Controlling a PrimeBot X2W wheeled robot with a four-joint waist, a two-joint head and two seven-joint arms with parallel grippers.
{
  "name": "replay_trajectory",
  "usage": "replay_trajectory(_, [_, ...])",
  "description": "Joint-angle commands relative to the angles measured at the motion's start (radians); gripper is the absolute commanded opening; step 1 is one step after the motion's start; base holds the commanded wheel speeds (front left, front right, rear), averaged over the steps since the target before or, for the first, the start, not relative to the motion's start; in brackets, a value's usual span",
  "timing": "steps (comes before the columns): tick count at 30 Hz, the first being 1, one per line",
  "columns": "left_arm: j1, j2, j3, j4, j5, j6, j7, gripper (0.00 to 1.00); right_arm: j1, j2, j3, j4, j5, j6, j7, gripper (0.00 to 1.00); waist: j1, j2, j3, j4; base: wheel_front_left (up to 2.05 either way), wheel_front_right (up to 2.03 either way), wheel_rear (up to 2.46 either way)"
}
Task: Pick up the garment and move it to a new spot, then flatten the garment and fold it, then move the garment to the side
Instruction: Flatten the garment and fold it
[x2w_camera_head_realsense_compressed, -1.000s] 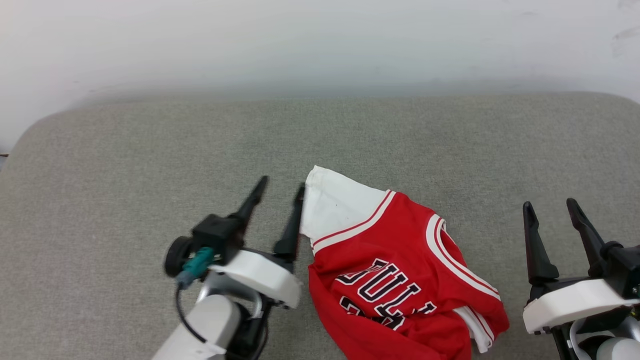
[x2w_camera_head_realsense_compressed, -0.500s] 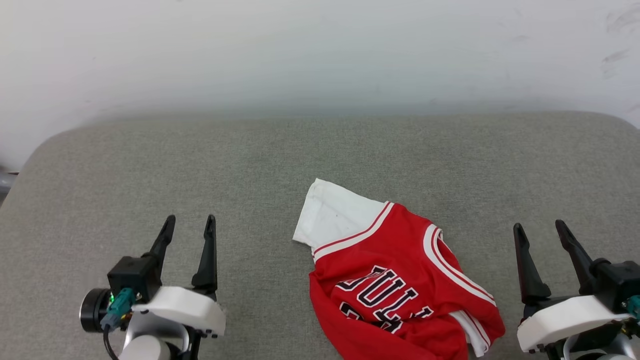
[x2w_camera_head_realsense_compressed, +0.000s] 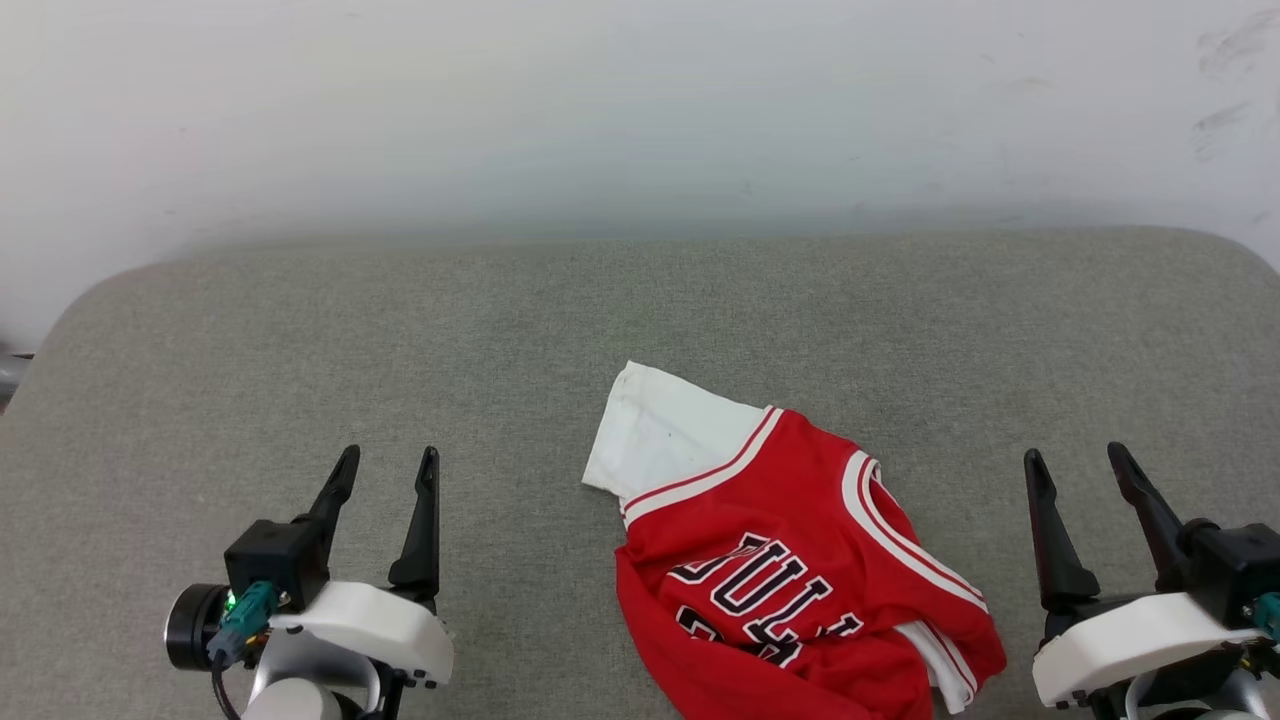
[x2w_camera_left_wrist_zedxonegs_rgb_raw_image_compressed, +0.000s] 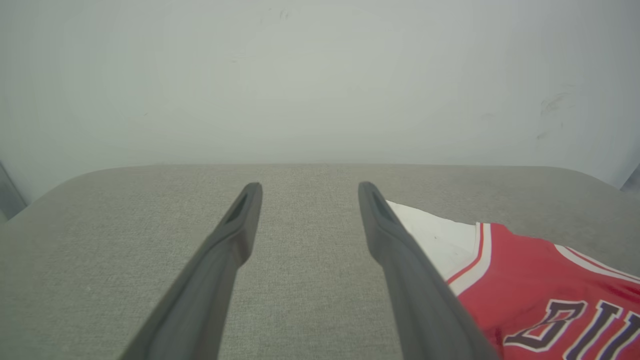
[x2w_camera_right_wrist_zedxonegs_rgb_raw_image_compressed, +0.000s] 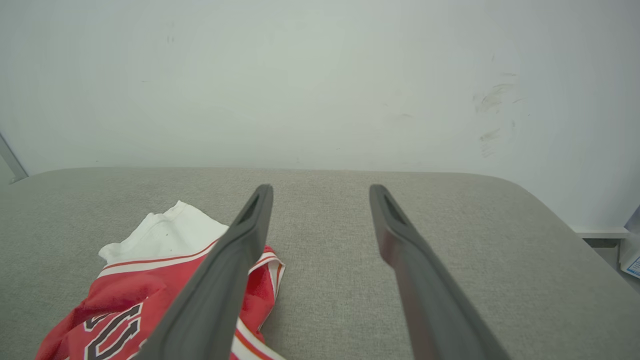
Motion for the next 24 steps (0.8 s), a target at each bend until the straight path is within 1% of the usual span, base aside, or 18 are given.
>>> replay_trajectory(1, [-0.021,0.004,-0.001,0.002,-0.004,-0.005,0.005,1.0,-0.001,0.001,0.001,-0.001,0.007,-0.001,-0.002,1.0,0.0001,0.0,0.003,-0.001,0.0,0.0,0.0])
replay_trajectory(4, [-0.057,0.006,-0.015,0.004,-0.013,-0.028,0.034,1.0,-0.008,0.001,-0.004,-0.004,0.008,-0.001,-0.004,1.0,0.0001,0.0,0.019,-0.001,0.0,0.0,0.0])
replay_trajectory(5, [-0.093,0.003,-0.028,0.009,-0.026,-0.049,0.07,1.0,-0.015,0.001,-0.003,-0.005,0.007,-0.001,-0.003,1.0,0.0001,0.0,0.032,-0.003,0.0,0.0,0.0])
replay_trajectory(8, [-0.164,-0.007,-0.047,0.024,-0.046,-0.082,0.136,1.0,-0.031,0.001,0.002,-0.008,0.005,-0.001,-0.004,1.0,0.0001,0.0,0.06,-0.013,0.0,0.0,0.0])
replay_trajectory(9, [-0.248,-0.014,-0.065,0.059,-0.07,-0.113,0.224,1.0,-0.041,0.001,0.007,-0.012,0.007,-0.001,-0.004,1.0,0.0001,0.0,0.098,-0.031,0.0,0.0,0.0])
replay_trajectory(10, [-0.279,-0.019,-0.072,0.074,-0.083,-0.124,0.261,1.0,-0.048,0.001,0.007,-0.013,0.006,-0.001,-0.005,1.0,0.0001,0.0,0.113,-0.038,0.0,0.0,0.0])
replay_trajectory(14, [-0.391,-0.023,-0.099,0.132,-0.106,-0.16,0.389,1.0,-0.072,0.001,0.013,-0.012,0.009,-0.001,-0.011,1.0,0.0001,0.0,0.174,-0.075,0.0,0.0,0.0])
replay_trajectory(19, [-0.523,-0.014,-0.127,0.217,-0.134,-0.201,0.548,1.0,-0.102,0.001,0.022,-0.001,0.018,-0.001,-0.026,1.0,0.0001,0.0,0.249,-0.121,0.0,0.0,0.0])
replay_trajectory(24, [-0.624,0.0,-0.161,0.318,-0.141,-0.226,0.691,1.0,-0.134,0.001,0.027,0.015,0.026,-0.001,-0.045,1.0,0.0001,0.0,0.311,-0.156,0.0,0.0,0.0])
